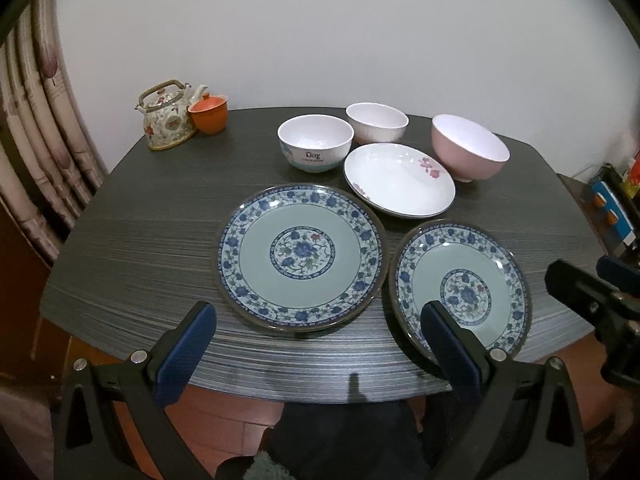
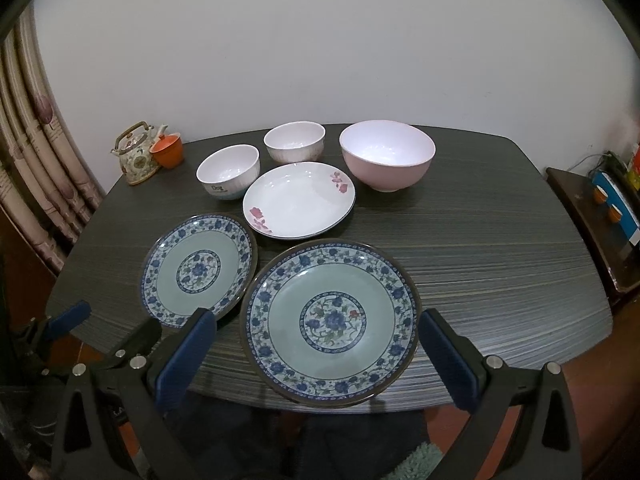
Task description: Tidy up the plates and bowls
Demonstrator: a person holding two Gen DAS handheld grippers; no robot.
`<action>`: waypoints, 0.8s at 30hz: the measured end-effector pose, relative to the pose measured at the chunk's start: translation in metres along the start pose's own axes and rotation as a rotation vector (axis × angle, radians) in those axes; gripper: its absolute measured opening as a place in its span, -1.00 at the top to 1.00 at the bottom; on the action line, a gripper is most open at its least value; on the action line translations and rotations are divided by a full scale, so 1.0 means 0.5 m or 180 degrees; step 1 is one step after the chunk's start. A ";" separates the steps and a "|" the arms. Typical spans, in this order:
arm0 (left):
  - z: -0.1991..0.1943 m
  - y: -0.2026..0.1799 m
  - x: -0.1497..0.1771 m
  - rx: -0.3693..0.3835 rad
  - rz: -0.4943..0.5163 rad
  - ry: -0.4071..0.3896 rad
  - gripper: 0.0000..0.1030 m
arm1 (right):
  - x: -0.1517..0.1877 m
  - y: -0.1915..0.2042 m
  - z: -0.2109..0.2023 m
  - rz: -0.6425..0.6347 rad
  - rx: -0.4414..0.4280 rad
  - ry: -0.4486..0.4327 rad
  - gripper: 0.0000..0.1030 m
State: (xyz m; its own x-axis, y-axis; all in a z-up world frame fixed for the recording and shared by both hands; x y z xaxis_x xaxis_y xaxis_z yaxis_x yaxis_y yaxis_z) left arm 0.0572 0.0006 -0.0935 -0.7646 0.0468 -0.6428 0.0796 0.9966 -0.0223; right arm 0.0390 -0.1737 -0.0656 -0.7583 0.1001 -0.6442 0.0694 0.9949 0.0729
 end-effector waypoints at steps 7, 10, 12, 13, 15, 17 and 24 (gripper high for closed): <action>0.001 0.012 0.001 -0.0053 -0.0065 0.0013 -0.96 | 0.002 0.007 -0.004 -0.0014 -0.0020 -0.0035 -1.00; 0.003 0.015 0.004 -0.0066 -0.0089 0.0051 -0.96 | 0.004 0.011 -0.006 -0.0025 -0.0039 -0.0047 -1.00; 0.004 0.020 0.005 -0.0108 -0.0101 0.0061 -0.96 | 0.004 0.013 -0.005 -0.0034 -0.0044 -0.0046 -1.00; 0.004 0.021 0.005 -0.0122 -0.0103 0.0059 -0.96 | 0.004 0.013 -0.006 -0.0038 -0.0051 -0.0046 -1.00; 0.004 0.024 0.005 -0.0141 -0.0112 0.0058 -0.96 | 0.004 0.015 -0.006 -0.0048 -0.0052 -0.0045 -1.00; 0.004 0.026 0.005 -0.0158 -0.0131 0.0066 -0.96 | 0.003 0.016 -0.007 -0.0056 -0.0069 -0.0053 -1.00; 0.006 0.031 0.008 -0.0196 -0.0136 0.0096 -0.96 | 0.006 0.021 -0.008 -0.0064 -0.0083 -0.0053 -1.00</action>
State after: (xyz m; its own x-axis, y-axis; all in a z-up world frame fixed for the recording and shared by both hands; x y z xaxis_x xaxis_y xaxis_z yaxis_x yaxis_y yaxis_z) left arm 0.0575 0.0158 -0.0986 -0.7856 0.0051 -0.6188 0.0077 1.0000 -0.0015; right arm 0.0350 -0.1631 -0.0637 -0.7485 0.0805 -0.6582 0.0371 0.9961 0.0796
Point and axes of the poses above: each gripper's, at about its wrist camera, not at the fingertips, and z roughly the way its jaws point, y to its left, x to its underside, the point moved 9 cm from there along z, roughly the way its jaws point, and after that the axes turned 1 degree about -y, right-handed, at the moved point
